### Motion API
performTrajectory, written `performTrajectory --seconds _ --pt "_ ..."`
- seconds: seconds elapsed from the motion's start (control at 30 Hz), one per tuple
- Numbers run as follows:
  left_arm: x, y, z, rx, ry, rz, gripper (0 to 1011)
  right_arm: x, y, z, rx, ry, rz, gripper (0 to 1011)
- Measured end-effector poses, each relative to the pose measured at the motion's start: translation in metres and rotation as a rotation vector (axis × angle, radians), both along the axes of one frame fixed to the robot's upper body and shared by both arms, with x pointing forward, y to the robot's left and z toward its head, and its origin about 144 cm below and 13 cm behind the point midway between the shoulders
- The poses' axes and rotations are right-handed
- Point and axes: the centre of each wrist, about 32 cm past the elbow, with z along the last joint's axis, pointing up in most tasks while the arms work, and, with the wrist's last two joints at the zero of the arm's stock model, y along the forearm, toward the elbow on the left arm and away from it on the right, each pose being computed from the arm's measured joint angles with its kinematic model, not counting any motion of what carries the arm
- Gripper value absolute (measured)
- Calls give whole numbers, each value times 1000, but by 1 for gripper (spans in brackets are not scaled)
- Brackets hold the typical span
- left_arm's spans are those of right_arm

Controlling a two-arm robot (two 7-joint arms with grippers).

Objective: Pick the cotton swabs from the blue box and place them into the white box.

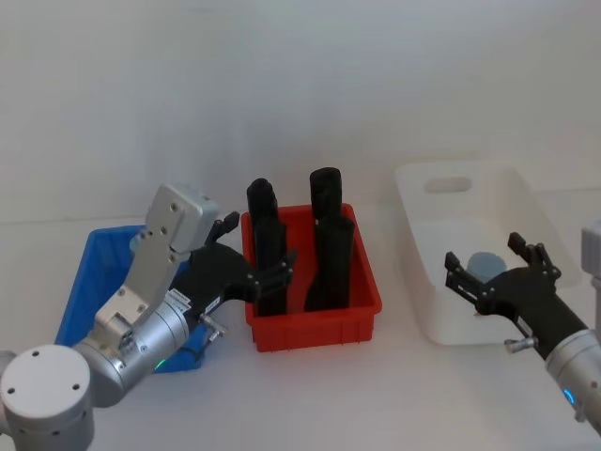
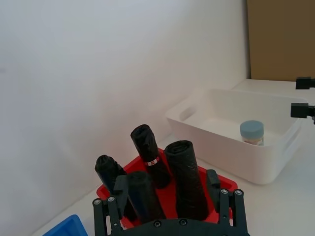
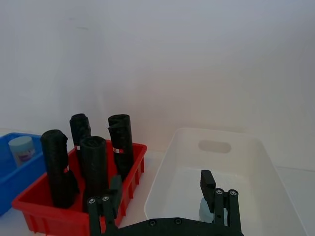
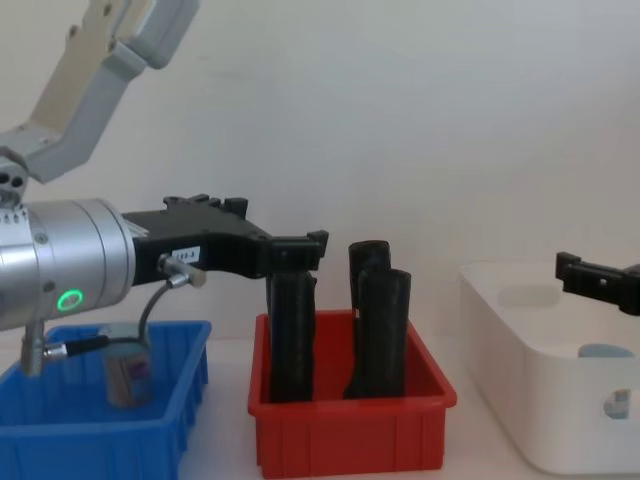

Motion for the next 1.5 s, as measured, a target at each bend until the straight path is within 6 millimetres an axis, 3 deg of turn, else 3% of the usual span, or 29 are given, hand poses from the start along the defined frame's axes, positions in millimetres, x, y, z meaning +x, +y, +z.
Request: performTrajectory --seconds 0.33,0.63,1.5 --pt "-11 -15 -18 -28 -52 76 1004 -21 5 4 13 4 40 1001" --pt "-20 -27 -32 -56 -90 135 1004 -23 6 5 15 4 44 1001" --pt "-22 -28 -34 -61 -97 145 1004 -22 6 4 13 4 47 1001"
